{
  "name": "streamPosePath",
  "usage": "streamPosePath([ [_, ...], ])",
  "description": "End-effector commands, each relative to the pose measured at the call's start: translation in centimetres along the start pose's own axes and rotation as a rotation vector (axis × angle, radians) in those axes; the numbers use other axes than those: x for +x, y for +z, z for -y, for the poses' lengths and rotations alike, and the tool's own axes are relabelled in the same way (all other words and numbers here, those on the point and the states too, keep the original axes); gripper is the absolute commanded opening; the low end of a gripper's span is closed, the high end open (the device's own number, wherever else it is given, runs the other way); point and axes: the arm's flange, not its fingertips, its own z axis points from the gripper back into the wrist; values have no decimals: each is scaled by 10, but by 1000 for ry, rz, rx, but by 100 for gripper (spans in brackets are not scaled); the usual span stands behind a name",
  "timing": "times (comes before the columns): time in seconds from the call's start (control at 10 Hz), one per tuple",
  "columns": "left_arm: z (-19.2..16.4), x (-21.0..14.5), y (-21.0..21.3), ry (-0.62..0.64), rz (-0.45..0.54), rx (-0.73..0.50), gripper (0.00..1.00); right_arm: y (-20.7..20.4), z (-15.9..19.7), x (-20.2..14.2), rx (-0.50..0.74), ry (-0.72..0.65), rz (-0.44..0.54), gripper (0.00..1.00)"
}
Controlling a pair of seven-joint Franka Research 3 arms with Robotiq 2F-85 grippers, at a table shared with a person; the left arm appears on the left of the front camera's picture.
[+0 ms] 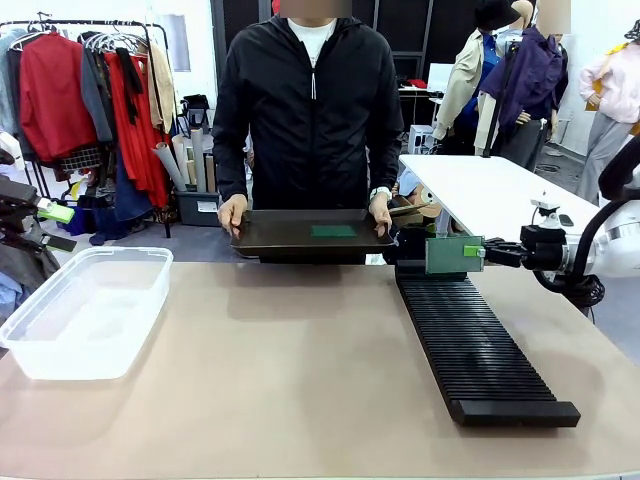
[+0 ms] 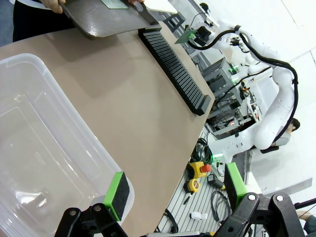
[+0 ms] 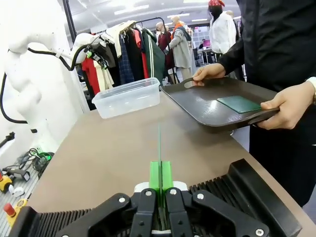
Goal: Sort PCBs into racks and boxes based on the side picked up.
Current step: If the short side of the Blank PCB is picked up, insert it into the PCB Rack ; if the long side is picked up, place it in the Organizing box.
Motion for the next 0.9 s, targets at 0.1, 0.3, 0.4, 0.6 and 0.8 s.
streamPosePath([
  [0.1,2,0,1,9,2,-6,100,-2,0,-8,26,131,-5,0],
  [0.3,2,0,1,9,2,-6,100,-6,-3,-15,33,167,13,0],
  [0.4,2,0,1,9,2,-6,100,-7,-5,-19,26,192,17,0],
  [0.6,2,0,1,9,2,-6,100,-7,-2,-33,5,212,25,0],
  [0.8,2,0,1,9,2,-6,100,-5,4,-47,-5,189,32,0],
])
